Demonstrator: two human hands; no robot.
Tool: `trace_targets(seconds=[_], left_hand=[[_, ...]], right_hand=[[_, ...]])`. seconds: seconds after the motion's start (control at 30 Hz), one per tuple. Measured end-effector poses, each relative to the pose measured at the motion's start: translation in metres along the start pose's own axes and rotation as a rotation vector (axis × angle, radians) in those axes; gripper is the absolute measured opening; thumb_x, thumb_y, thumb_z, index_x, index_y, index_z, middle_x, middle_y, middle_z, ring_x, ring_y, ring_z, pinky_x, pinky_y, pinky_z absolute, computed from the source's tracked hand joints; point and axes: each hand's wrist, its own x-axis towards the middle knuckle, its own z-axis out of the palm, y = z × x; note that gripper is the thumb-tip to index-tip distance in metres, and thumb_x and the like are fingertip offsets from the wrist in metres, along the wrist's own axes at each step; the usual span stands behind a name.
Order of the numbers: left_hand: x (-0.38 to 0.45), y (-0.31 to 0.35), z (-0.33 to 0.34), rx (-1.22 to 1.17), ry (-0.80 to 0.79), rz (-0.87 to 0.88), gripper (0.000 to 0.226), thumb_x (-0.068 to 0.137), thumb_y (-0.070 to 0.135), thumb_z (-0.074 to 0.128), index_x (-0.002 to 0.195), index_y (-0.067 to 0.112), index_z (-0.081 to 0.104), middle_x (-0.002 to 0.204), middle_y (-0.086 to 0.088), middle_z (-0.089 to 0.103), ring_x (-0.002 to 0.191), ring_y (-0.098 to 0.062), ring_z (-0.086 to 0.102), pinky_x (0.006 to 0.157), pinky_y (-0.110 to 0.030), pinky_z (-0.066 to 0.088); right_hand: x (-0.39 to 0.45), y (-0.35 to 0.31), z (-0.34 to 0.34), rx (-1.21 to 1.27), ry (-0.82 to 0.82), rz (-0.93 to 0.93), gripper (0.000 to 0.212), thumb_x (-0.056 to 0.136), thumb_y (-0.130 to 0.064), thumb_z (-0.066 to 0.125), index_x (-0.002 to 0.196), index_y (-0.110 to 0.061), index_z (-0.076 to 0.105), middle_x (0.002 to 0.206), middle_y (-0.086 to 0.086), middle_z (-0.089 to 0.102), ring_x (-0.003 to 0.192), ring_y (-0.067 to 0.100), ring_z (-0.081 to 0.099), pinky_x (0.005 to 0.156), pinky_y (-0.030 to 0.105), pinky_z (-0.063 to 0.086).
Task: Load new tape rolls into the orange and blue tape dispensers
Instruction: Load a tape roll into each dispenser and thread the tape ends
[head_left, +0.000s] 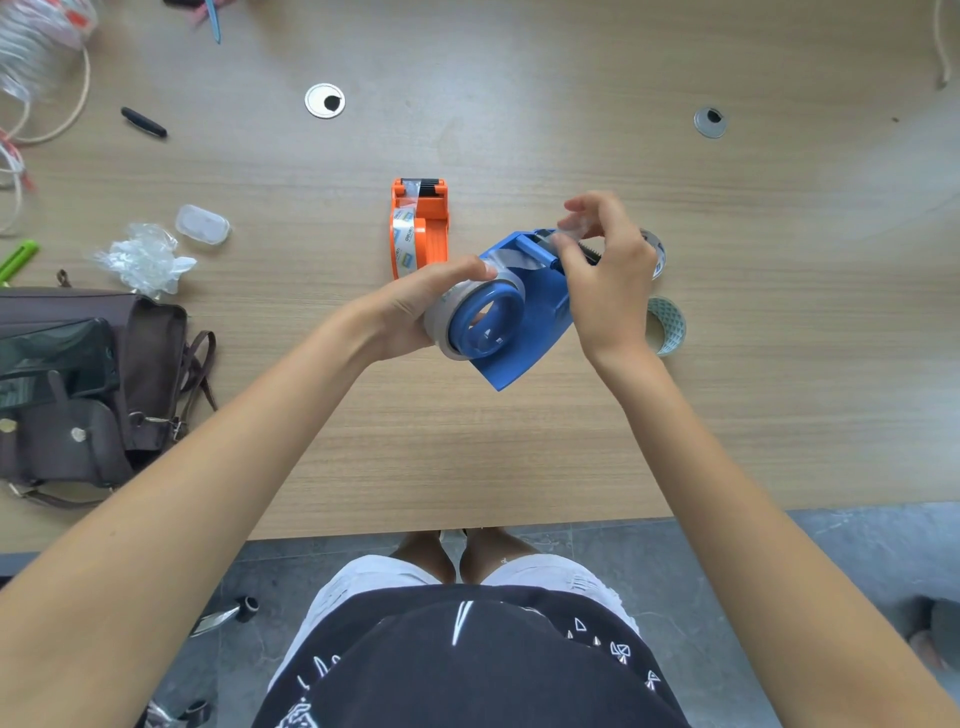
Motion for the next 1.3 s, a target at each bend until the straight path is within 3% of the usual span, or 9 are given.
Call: trace_targets(seconds=[0.07, 0.23, 0.37, 0.53, 0.67, 0.83, 0.97, 1.07, 1.3], left_hand=[[0.000, -0.001, 0.000, 0.008, 0.006, 0.002, 0.031, 0.078, 0.033, 0.061, 0.105, 0.018, 0.063, 0.104, -0.006, 0.064, 0.099, -0.026, 0.058, 0.087, -0.038, 0.043], [-0.002, -0.001, 0.001, 0.068, 0.016, 0.016, 0.018, 0.082, 0.032, 0.060, 0.095, 0.020, 0.065, 0.090, -0.002, 0.068, 0.091, -0.023, 0.060, 0.078, -0.034, 0.044], [-0.004, 0.000, 0.003, 0.134, 0.056, 0.012, 0.020, 0.076, 0.034, 0.060, 0.090, 0.021, 0.064, 0.082, 0.001, 0.067, 0.076, -0.017, 0.061, 0.069, -0.030, 0.044], [-0.005, 0.001, 0.005, 0.228, 0.087, 0.031, 0.022, 0.072, 0.035, 0.058, 0.087, 0.020, 0.062, 0.079, 0.000, 0.066, 0.069, -0.016, 0.058, 0.059, -0.027, 0.041], [-0.003, -0.005, 0.008, 0.271, 0.132, 0.048, 0.015, 0.071, 0.036, 0.058, 0.074, 0.022, 0.062, 0.067, 0.004, 0.062, 0.061, -0.014, 0.053, 0.053, -0.025, 0.037], [-0.001, -0.012, 0.014, 0.230, 0.197, 0.054, 0.014, 0.085, 0.030, 0.058, 0.076, 0.021, 0.064, 0.064, 0.006, 0.065, 0.059, -0.012, 0.056, 0.052, -0.024, 0.040], [0.000, -0.014, 0.016, 0.246, 0.238, 0.073, 0.018, 0.087, 0.033, 0.058, 0.075, 0.022, 0.066, 0.070, 0.003, 0.067, 0.064, -0.015, 0.058, 0.056, -0.026, 0.041], [0.003, -0.016, 0.014, 0.271, 0.254, 0.079, 0.021, 0.086, 0.036, 0.059, 0.079, 0.018, 0.067, 0.078, -0.002, 0.067, 0.070, -0.019, 0.058, 0.059, -0.028, 0.042], [0.004, -0.023, 0.011, 0.305, 0.272, 0.099, 0.027, 0.087, 0.035, 0.060, 0.081, 0.010, 0.069, 0.071, -0.001, 0.068, 0.064, -0.015, 0.060, 0.063, -0.029, 0.044]], right_hand=[[0.004, -0.003, -0.002, 0.077, -0.034, 0.080, 0.026, 0.080, -0.003, 0.060, 0.105, -0.011, 0.060, 0.078, -0.004, 0.063, 0.076, 0.009, 0.058, 0.070, 0.007, 0.040], [0.021, -0.003, -0.005, 0.188, -0.042, 0.327, 0.040, 0.074, -0.009, 0.072, 0.110, -0.015, 0.057, 0.070, -0.005, 0.059, 0.067, 0.007, 0.057, 0.066, 0.013, 0.046], [0.035, 0.003, -0.011, 0.249, -0.208, 0.531, 0.032, 0.071, -0.010, 0.079, 0.100, -0.008, 0.066, 0.078, -0.003, 0.063, 0.068, 0.004, 0.058, 0.054, 0.006, 0.041], [0.040, 0.011, -0.018, 0.266, -0.306, 0.651, 0.026, 0.068, -0.010, 0.082, 0.089, -0.008, 0.067, 0.082, 0.003, 0.069, 0.082, 0.015, 0.064, 0.085, 0.028, 0.049], [0.037, 0.014, -0.016, 0.285, -0.278, 0.672, 0.024, 0.068, -0.006, 0.081, 0.087, -0.006, 0.066, 0.086, 0.008, 0.069, 0.082, 0.019, 0.065, 0.083, 0.030, 0.051], [0.031, 0.016, -0.007, 0.308, -0.148, 0.626, 0.020, 0.068, -0.004, 0.080, 0.076, -0.011, 0.063, 0.082, 0.009, 0.068, 0.076, 0.021, 0.066, 0.074, 0.031, 0.054], [0.032, 0.017, -0.002, 0.339, -0.117, 0.617, 0.023, 0.070, -0.006, 0.079, 0.089, -0.007, 0.066, 0.085, 0.009, 0.070, 0.071, 0.019, 0.066, 0.069, 0.028, 0.057], [0.032, 0.016, -0.004, 0.380, -0.115, 0.631, 0.021, 0.071, -0.007, 0.079, 0.085, -0.008, 0.063, 0.080, 0.006, 0.067, 0.067, 0.018, 0.065, 0.069, 0.028, 0.058], [0.026, 0.012, -0.008, 0.479, -0.125, 0.688, 0.021, 0.075, -0.001, 0.076, 0.087, -0.005, 0.060, 0.083, 0.011, 0.065, 0.062, 0.016, 0.063, 0.058, 0.020, 0.056]])
